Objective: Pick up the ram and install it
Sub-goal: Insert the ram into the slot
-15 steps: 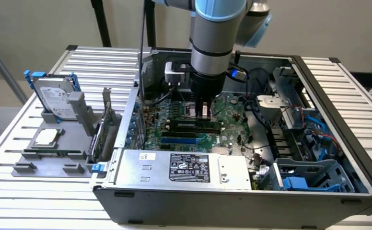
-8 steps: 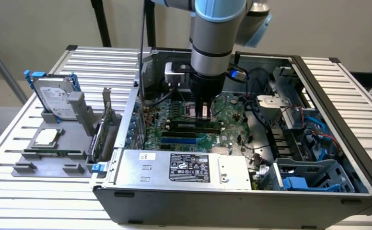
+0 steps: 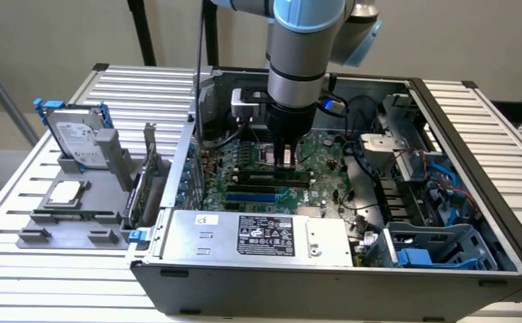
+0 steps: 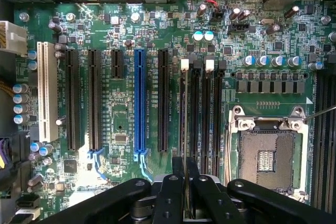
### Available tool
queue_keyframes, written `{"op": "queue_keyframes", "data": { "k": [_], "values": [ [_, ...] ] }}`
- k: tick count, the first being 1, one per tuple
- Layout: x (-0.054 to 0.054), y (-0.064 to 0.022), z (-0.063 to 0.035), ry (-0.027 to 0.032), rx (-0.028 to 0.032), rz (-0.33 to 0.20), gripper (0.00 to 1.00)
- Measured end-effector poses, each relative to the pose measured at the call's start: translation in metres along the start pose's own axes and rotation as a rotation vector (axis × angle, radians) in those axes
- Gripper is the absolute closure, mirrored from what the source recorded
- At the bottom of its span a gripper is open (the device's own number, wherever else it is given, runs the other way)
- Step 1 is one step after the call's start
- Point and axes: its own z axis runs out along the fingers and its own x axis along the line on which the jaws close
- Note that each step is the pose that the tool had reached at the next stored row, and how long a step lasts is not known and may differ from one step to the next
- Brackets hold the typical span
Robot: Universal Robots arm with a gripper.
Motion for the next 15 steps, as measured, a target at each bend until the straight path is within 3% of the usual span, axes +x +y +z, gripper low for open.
{"op": "queue_keyframes", "data": {
  "k": [11, 15],
  "values": [
    [-0.0008, 0.0000, 0.0023, 0.0003, -0.0002, 0.000, 0.87],
    [-0.0008, 0.0000, 0.0009, -0.0002, 0.0001, 0.000, 0.78]
  ]
}}
